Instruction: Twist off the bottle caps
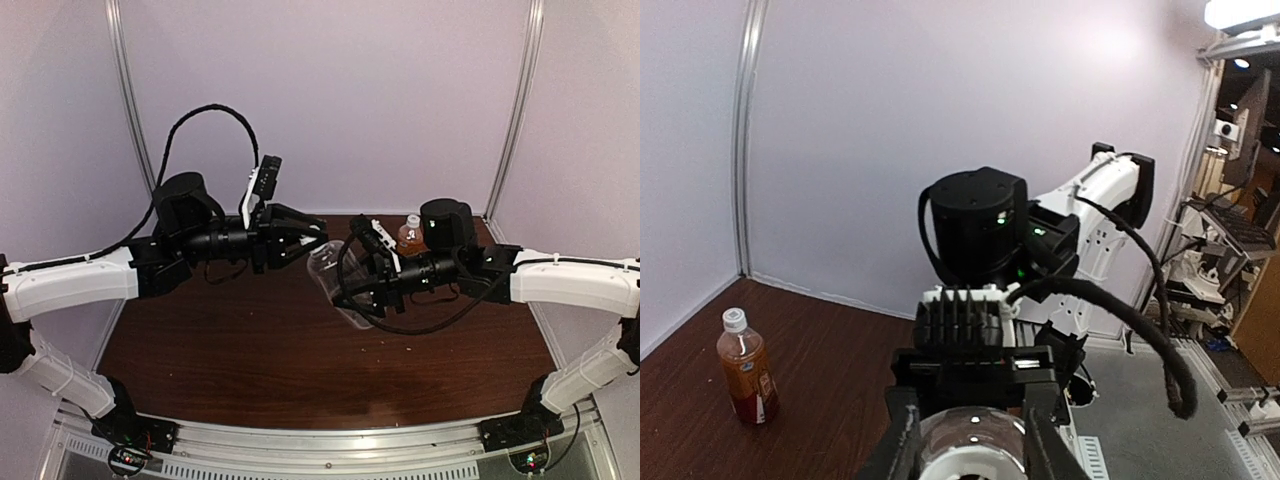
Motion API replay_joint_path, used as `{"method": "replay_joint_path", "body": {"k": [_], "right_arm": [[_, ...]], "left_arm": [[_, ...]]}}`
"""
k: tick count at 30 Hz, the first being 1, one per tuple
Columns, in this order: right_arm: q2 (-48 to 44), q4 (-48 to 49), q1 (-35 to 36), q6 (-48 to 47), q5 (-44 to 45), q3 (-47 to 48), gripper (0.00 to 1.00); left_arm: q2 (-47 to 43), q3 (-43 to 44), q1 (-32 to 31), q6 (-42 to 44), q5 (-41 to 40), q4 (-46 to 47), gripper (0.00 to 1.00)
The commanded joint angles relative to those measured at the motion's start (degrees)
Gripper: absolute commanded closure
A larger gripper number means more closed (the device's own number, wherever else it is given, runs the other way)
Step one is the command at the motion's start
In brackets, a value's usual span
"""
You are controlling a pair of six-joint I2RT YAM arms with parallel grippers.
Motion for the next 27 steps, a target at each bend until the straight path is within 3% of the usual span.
{"method": "replay_joint_path", "body": {"k": [1,9,15,23,27], "right_arm": [[-1.48,-0.88,-0.35,-1.09,17.82,0.86,0.58],[-1.89,0.75,-0.35,-3.89,30.09,-0.27,0.60],[-1.91,0.97,-0.35,-4.40,30.13,-0.90,0.59],[-2.59,0.61,-0.36,-5.40,21.92,-1.82,0.58],[-3.02,-0.13,-0.45,-5.95,15.88,-1.97,0.56]], "left_arm": [[-0.61,-0.62,-0.38,-8.74,-15.39,-0.56,1.00],[2.01,4.84,-4.45,-16.66,-36.07,-11.00,1.00],[2.63,5.13,-4.60,-17.74,-37.82,-9.64,0.99],[-0.19,1.60,-2.96,-12.49,-31.99,-2.56,0.40],[-3.58,0.64,-2.08,-6.31,-28.88,-2.84,0.24]]}}
